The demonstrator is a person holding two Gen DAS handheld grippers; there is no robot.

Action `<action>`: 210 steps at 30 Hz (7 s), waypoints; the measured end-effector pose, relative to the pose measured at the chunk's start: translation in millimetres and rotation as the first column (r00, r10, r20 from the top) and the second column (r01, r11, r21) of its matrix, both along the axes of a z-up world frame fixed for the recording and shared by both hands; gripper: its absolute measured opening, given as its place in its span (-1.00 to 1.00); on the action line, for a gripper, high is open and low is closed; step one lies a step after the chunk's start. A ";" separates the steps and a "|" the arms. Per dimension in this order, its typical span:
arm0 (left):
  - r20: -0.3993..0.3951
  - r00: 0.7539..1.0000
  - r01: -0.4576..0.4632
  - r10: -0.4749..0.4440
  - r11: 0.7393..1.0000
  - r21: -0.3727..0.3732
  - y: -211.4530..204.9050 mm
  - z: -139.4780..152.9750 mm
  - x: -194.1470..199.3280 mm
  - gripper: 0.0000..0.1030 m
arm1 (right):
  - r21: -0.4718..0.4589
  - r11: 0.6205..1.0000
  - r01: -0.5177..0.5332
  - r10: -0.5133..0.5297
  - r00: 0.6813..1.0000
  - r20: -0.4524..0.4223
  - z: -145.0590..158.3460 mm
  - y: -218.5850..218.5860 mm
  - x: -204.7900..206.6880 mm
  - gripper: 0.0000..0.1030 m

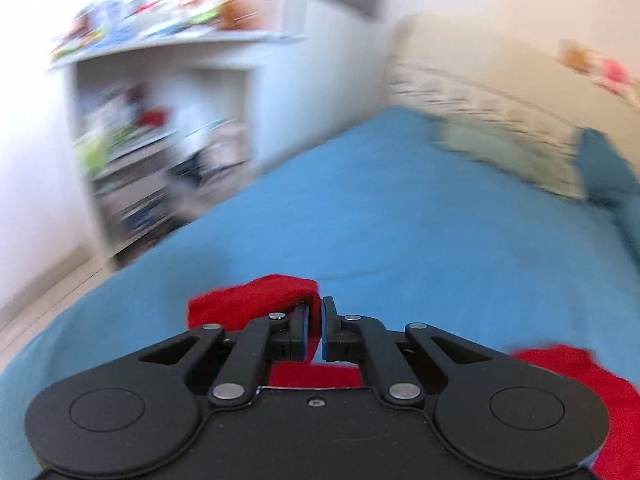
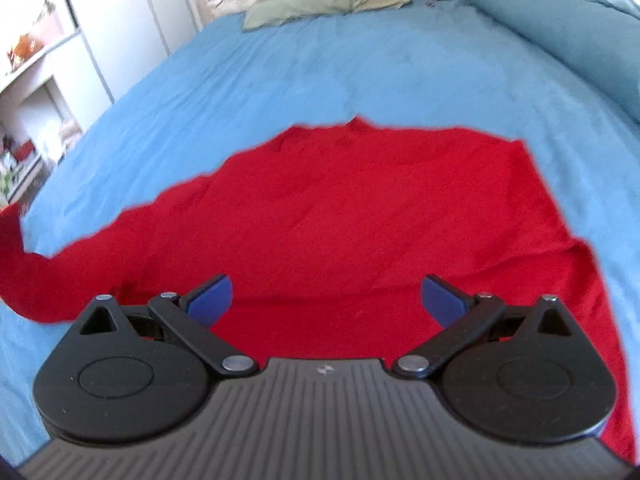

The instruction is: Fold small clothes

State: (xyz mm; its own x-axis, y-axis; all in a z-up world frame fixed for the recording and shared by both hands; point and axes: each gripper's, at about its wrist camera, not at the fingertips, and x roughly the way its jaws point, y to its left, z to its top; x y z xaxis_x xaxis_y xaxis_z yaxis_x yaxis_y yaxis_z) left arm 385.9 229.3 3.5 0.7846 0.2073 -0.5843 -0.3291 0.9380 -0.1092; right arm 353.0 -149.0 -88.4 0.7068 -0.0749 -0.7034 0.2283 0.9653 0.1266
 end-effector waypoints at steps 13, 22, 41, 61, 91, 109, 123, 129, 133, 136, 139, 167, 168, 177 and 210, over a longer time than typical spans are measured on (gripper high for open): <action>-0.136 0.872 0.456 -0.470 0.882 -0.121 -293.3 -79.0 39.0 -0.89 | -0.036 0.997 0.069 -0.068 0.997 0.029 22.0 -132.7 -14.0 1.00; -0.201 0.824 0.507 -0.530 0.848 -0.156 -321.1 -125.8 33.3 0.31 | -0.018 0.998 0.052 -0.052 0.998 -0.024 1.8 -185.6 -19.0 1.00; -0.315 0.897 0.349 -0.311 0.934 0.074 -148.9 -103.8 1.0 0.78 | -0.280 0.782 -0.556 0.512 0.830 -0.219 -34.9 -3.5 82.4 0.46; -0.305 0.894 0.339 -0.329 0.941 -0.021 -136.6 -115.1 -6.2 0.78 | -0.043 0.999 -0.025 0.022 0.997 -0.070 -34.6 -145.9 59.3 -0.46; -0.420 0.878 0.292 -0.229 0.952 0.093 -139.6 -143.9 3.3 0.73 | 0.078 0.981 0.177 -0.171 0.983 -0.072 -40.8 -175.5 51.8 -0.61; -0.474 0.876 0.142 -0.089 0.987 0.077 -106.1 -147.2 -1.2 0.69 | -0.100 0.986 0.136 -0.144 0.987 -0.073 -50.0 -190.1 40.9 -0.06; -0.278 0.859 0.443 -0.430 0.896 -0.015 -188.7 -109.7 15.5 0.89 | -0.100 0.994 -0.045 0.044 0.999 -0.007 -54.1 -143.5 46.3 1.00; -0.318 0.851 0.429 -0.418 0.903 -0.037 -190.4 -154.2 25.0 0.97 | -0.072 0.995 -0.073 0.073 0.997 0.004 -74.3 -161.0 33.6 1.00; -0.306 0.851 0.443 -0.427 0.896 -0.018 -188.0 -153.2 21.3 0.98 | -0.070 0.993 -0.090 0.093 0.995 0.033 -76.1 -165.6 22.1 1.00; -0.302 0.861 0.429 -0.410 0.903 -0.004 -185.3 -142.3 14.0 0.97 | -0.063 0.995 -0.074 0.075 0.997 0.021 -70.7 -168.9 13.2 1.00; -0.288 0.868 0.424 -0.405 0.906 0.003 -182.7 -120.8 -0.3 0.97 | -0.069 0.996 -0.053 0.055 0.998 0.032 -52.5 -172.6 -10.9 1.00; -0.073 0.928 0.370 -0.366 0.928 0.050 -155.4 1.4 -258.7 0.98 | -0.089 0.995 -0.035 0.046 0.991 0.128 73.9 -118.8 -299.1 1.00; -0.073 0.927 0.373 -0.369 0.927 0.046 -155.1 -1.5 -266.8 0.98 | -0.070 0.997 -0.031 0.039 0.992 0.117 69.6 -116.8 -309.5 1.00; -0.177 0.916 0.359 -0.360 0.932 -0.038 -136.6 -70.8 -314.6 0.96 | -0.025 0.999 0.028 -0.027 0.999 0.042 16.4 -93.2 -367.9 1.00; -0.215 0.910 0.339 -0.356 0.934 -0.111 -125.0 -157.9 -326.0 -0.45 | -0.028 0.996 0.084 -0.086 0.995 -0.046 -67.2 -92.5 -344.4 0.03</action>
